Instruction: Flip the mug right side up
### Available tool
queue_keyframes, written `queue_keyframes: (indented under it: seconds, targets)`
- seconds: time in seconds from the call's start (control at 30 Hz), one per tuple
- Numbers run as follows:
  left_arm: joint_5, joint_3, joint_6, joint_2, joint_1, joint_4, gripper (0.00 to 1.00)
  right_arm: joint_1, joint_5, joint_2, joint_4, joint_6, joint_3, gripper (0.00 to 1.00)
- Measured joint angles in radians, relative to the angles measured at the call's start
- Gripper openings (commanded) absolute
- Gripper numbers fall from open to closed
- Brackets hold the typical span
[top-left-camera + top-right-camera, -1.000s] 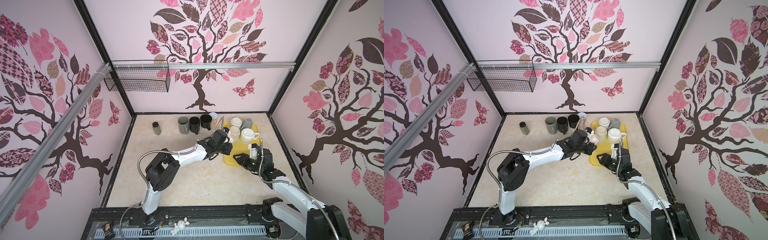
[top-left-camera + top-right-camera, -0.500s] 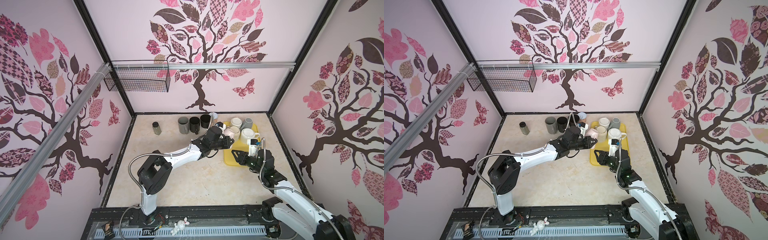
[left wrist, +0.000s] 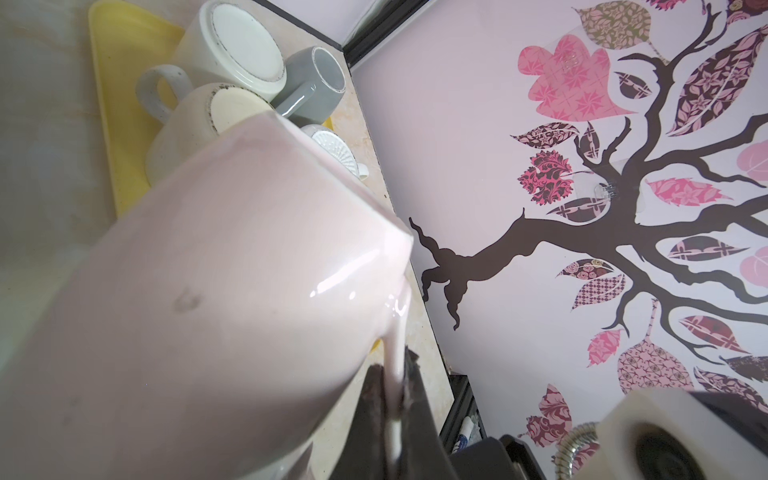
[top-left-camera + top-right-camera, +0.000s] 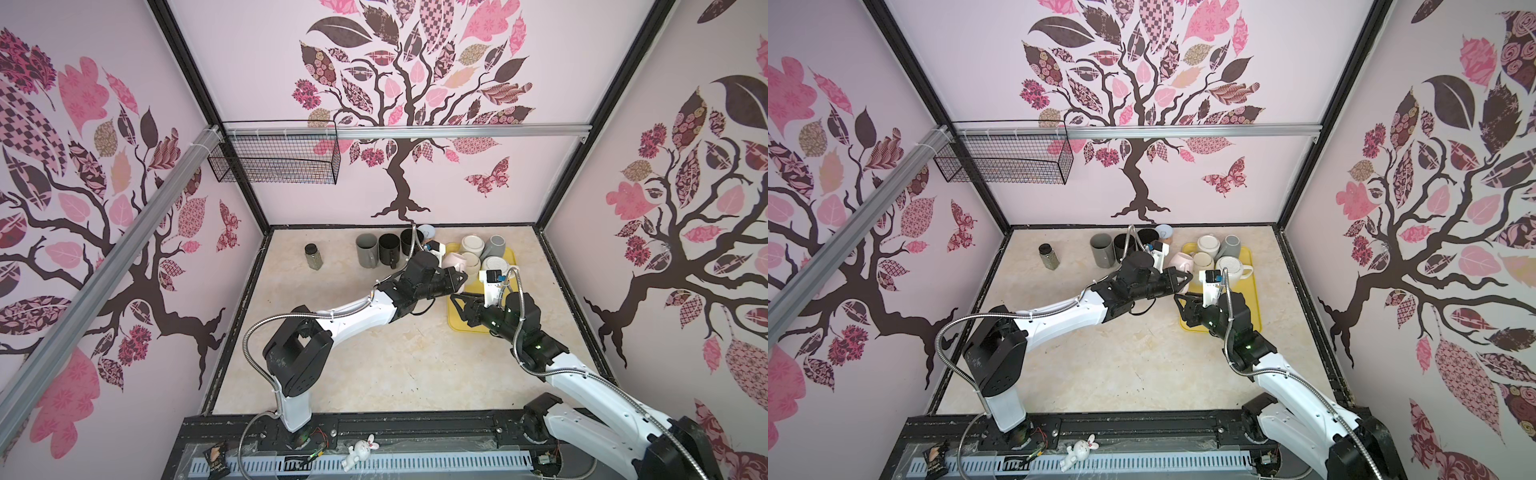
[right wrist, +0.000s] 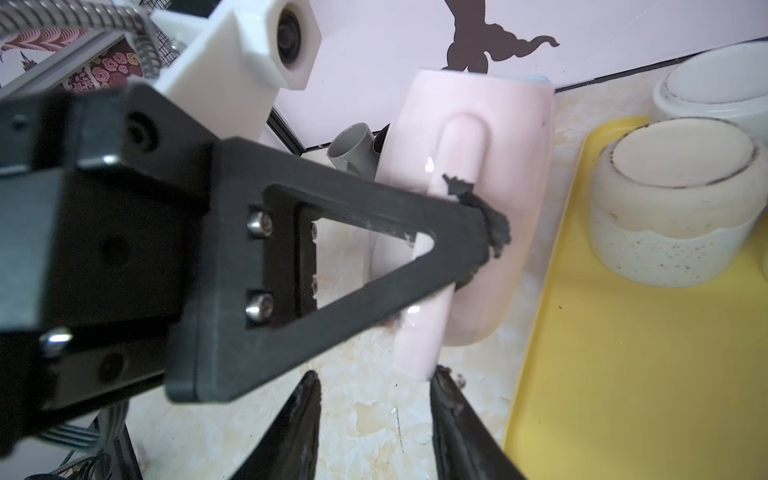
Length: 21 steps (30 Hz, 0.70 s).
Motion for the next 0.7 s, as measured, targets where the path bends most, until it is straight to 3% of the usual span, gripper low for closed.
queue_keyframes:
  seconds: [0.23, 0.53, 0.7]
  targets:
    - [-0.001, -0.027, -0.017, -0.050, 0.001, 0.006, 0.00, 0.002, 0.029, 0.072, 0.011, -0.042, 0.048, 0.31]
    - [-0.015, -0.068, -0.040, -0.090, 0.005, 0.044, 0.00, 0.009, 0.030, 0.073, 0.040, -0.098, 0.056, 0.00]
    - [-0.012, -0.093, -0.061, -0.112, 0.010, 0.064, 0.00, 0.010, 0.026, 0.061, 0.039, -0.148, 0.056, 0.00]
